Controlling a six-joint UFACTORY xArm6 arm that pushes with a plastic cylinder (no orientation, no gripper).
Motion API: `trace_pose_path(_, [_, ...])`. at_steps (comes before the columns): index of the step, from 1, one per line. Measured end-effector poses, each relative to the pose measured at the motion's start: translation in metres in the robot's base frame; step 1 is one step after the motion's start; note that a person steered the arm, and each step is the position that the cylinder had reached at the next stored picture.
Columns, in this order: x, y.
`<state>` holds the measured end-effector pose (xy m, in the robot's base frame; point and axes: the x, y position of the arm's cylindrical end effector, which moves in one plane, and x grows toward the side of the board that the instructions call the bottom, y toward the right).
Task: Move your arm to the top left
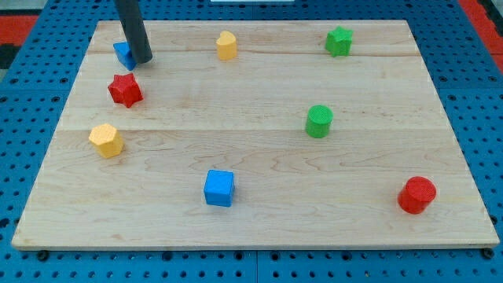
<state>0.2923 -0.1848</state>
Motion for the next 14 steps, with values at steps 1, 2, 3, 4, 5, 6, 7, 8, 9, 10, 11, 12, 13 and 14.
trace_pose_path(1, [0.016,0.018])
trace_pose_path(2, [0.051,0.057])
trace_pose_path(3, [0.065,0.069])
trace_pose_path(4, [0.070,0.080])
trace_pose_path(5, [0.070,0.092])
trace_pose_path(6, [0.070,0.098])
trace_pose_path(7, [0.070,0.100])
trace_pose_path(8, [0.070,0.100])
trace_pose_path(9, [0.070,0.100])
trace_pose_path(10, [0.055,0.096])
trace_pose_path(11, [0.018,0.095])
trace_pose_path(12, [-0.052,0.065])
trace_pose_path(13, [-0.100,-0.040])
trace_pose_path(14, [-0.064,-0.087])
